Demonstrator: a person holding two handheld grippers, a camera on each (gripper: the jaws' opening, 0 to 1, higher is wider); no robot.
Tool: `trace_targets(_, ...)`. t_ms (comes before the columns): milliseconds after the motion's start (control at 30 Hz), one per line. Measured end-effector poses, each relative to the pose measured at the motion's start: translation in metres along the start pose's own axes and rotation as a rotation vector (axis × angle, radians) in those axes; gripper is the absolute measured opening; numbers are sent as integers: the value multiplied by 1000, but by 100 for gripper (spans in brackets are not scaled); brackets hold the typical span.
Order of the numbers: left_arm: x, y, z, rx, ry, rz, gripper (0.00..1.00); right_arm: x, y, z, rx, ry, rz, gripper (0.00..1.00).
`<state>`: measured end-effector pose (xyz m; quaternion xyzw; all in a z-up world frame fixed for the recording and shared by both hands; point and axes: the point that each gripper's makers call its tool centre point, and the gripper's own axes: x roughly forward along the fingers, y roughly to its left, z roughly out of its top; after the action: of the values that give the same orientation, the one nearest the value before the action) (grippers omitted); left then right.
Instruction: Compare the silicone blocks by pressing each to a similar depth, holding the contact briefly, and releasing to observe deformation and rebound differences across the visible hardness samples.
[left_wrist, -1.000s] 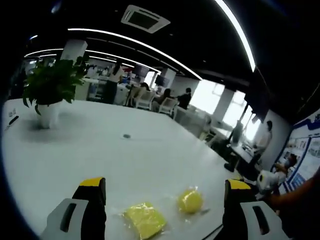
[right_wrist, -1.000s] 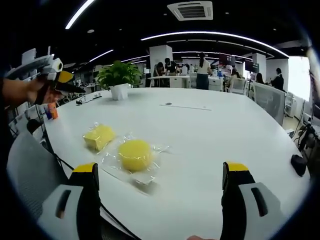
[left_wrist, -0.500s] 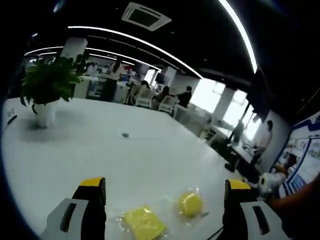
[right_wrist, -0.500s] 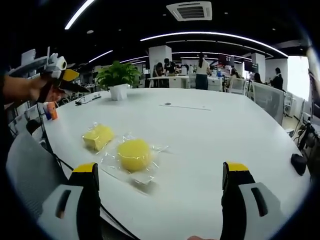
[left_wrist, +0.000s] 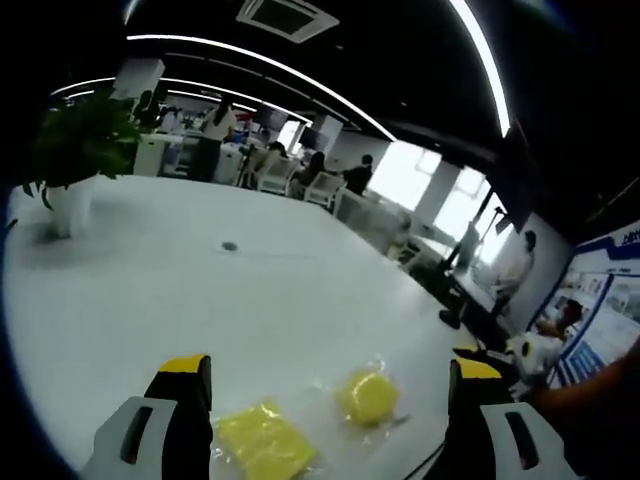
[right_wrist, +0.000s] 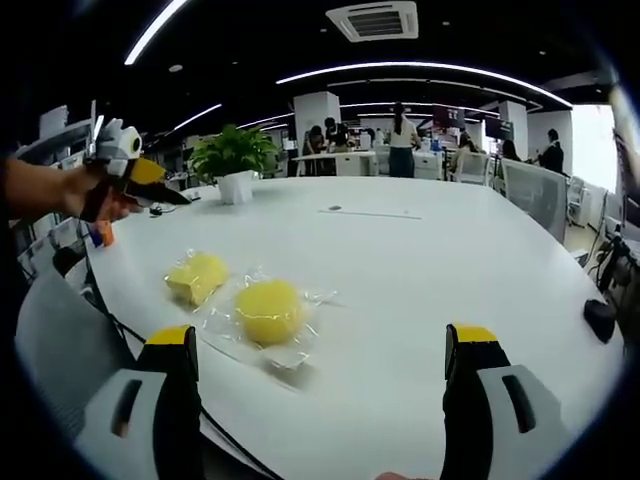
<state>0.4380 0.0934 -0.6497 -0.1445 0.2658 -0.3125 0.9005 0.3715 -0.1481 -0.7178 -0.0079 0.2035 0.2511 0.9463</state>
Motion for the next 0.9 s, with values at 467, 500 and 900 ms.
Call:
trace_targets(467,27,-2,-14,-37,46,-41,99,1,5,-1,27,7,28,96)
trace_targets(500,29,-2,-16,-42,48,-42,99,1,5,-2,26,8,28,96)
trace_targets(900,59,0,-40,-178,87,-64,97,2,5,-4,38,13,27,96)
